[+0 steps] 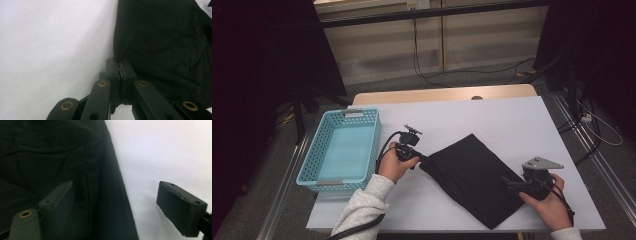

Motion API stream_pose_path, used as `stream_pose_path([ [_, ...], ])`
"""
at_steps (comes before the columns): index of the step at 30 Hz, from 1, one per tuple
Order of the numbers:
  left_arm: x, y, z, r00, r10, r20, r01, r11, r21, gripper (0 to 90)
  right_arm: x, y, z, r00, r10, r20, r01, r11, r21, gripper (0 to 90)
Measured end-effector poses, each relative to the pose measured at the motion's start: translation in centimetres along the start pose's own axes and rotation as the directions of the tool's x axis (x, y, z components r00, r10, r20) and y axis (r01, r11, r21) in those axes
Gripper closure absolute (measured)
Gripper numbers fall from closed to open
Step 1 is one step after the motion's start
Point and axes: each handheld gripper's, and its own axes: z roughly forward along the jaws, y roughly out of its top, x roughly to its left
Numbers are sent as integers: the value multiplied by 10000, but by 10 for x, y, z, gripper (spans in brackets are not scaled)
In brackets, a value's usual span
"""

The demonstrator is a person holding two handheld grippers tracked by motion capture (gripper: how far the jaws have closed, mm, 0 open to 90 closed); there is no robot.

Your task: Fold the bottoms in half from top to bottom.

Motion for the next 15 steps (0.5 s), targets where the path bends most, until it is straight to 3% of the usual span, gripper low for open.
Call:
stream_pose_path([
  [3, -2, -2, 3, 9998, 187, -94, -186, 9998, 71, 875, -4, -2, -2, 9986, 455, -270, -450, 9988, 214, 219],
  [5, -3, -3, 3, 10000, 69, -68, -70, 10000, -21, 874, -2, -4, -3, 9988, 349, -355, -341, 9992, 227, 226],
  [7, -3, -3, 0, 9996, 138, -244, -138, 9999, -13, 874, 1, -6, -6, 9986, 306, -426, -298, 9994, 190, 291],
  [9, -3, -2, -2, 9998, 186, -97, -186, 9998, 34, 874, 3, -7, -9, 9976, 357, -593, -345, 9992, 207, 325],
  [15, -5, -1, -4, 9996, 272, -111, -271, 9995, 152, 874, 8, -9, -9, 9973, 607, -414, -603, 9981, 100, 421],
])
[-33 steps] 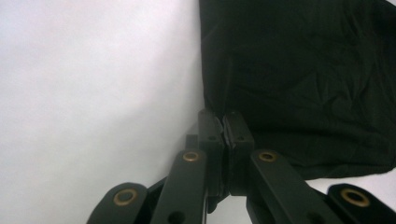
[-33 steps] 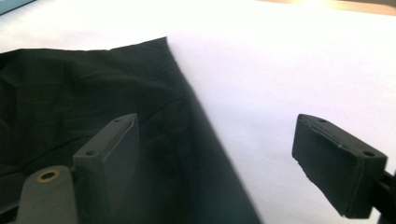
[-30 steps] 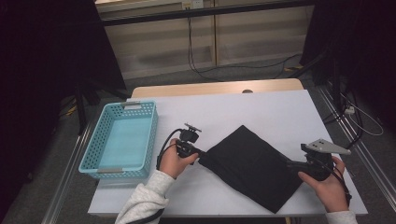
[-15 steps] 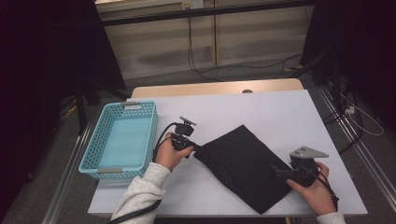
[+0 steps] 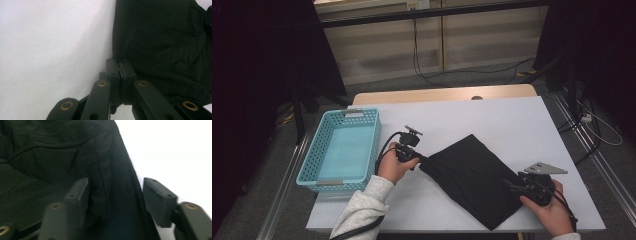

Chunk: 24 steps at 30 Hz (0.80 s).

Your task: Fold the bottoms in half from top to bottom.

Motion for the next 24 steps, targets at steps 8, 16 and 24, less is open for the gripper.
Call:
stream_pose_path([
  [8, 0, 1, 1, 10000, -44, -54, 44, 10000, -8, 874, 6, 2, 2, 9996, 216, -168, -217, 9998, -33, 629],
  [16, 1, 1, 0, 9999, -124, -21, 124, 9999, 36, 870, 10, 4, 5, 9976, 154, -675, -158, 9999, -47, 796],
  [24, 2, -5, -2, 9991, -221, -354, 210, 9993, -304, 634, 10, 3, 4, 9973, 209, -703, -219, 9997, -124, 804],
])
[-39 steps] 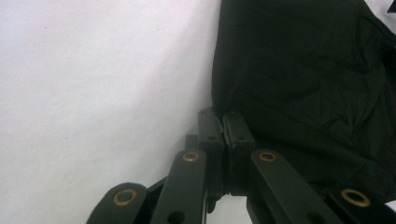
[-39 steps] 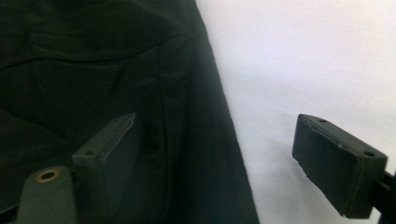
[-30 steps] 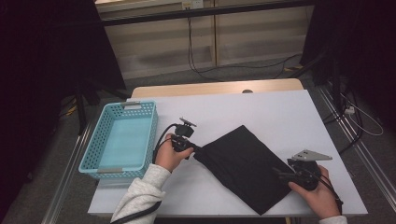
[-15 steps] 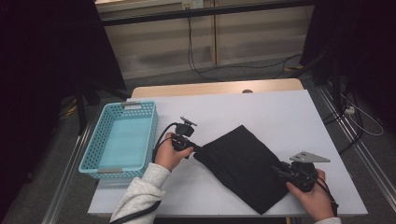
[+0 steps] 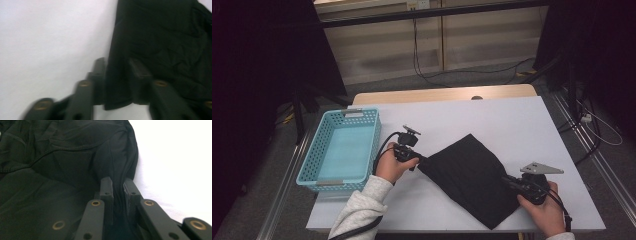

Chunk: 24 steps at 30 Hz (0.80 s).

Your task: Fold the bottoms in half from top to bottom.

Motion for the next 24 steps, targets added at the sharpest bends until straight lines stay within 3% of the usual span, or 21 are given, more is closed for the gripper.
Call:
stream_pose_path([
  [2, 1, -3, -1, 9999, 78, -144, -78, 10000, 13, 593, 1, 0, 0, 10000, -66, 53, 66, 10000, -20, 804],
  [6, 0, -7, -3, 9982, 197, -572, -218, 9991, -370, 421, 0, -1, 0, 10000, 25, -31, -25, 10000, -63, 804],
  [10, -3, -13, 0, 9946, 404, -957, -461, 9973, -574, 329, 0, 0, 0, 10000, -78, 1, 78, 10000, -37, 805],
  [12, -4, -17, 6, 9936, 472, -1023, -519, 9977, -441, 313, 1, 0, 0, 9999, -129, 30, 129, 9999, -5, 804],
  [14, -4, -21, 11, 9897, 795, -1187, -843, 9958, -358, 300, 0, 0, 0, 10000, -48, -32, 48, 10000, -23, 804],
  [20, -16, -23, 20, 9878, 764, -1355, -833, 9955, -460, 258, 0, 0, 0, 9999, -135, -48, 135, 9999, -57, 804],
  [24, -29, -20, 25, 9898, 769, -1203, -808, 9963, -284, 369, -1, 0, 0, 9999, -100, -55, 100, 9999, -58, 804],
])
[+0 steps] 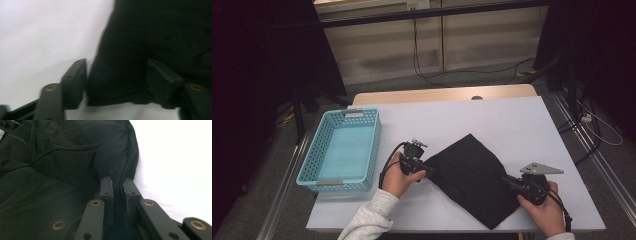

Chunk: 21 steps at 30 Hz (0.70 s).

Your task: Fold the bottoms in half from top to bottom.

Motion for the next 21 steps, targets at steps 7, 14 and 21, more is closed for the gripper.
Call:
stream_pose_path([
  [7, -2, 6, 3, 9985, -314, 449, 296, 9987, 409, 760, 1, 0, 0, 9999, -86, 83, 86, 10000, -10, 804],
  [14, -4, 15, 3, 9986, -478, 212, 453, 9932, 1070, 834, 0, -1, -1, 9999, 41, -98, -42, 9999, -106, 807],
  [21, 8, 26, -8, 9962, -770, 411, 666, 9748, 2131, 844, -1, -1, -2, 9991, 183, -384, -194, 9994, -277, 822],
])
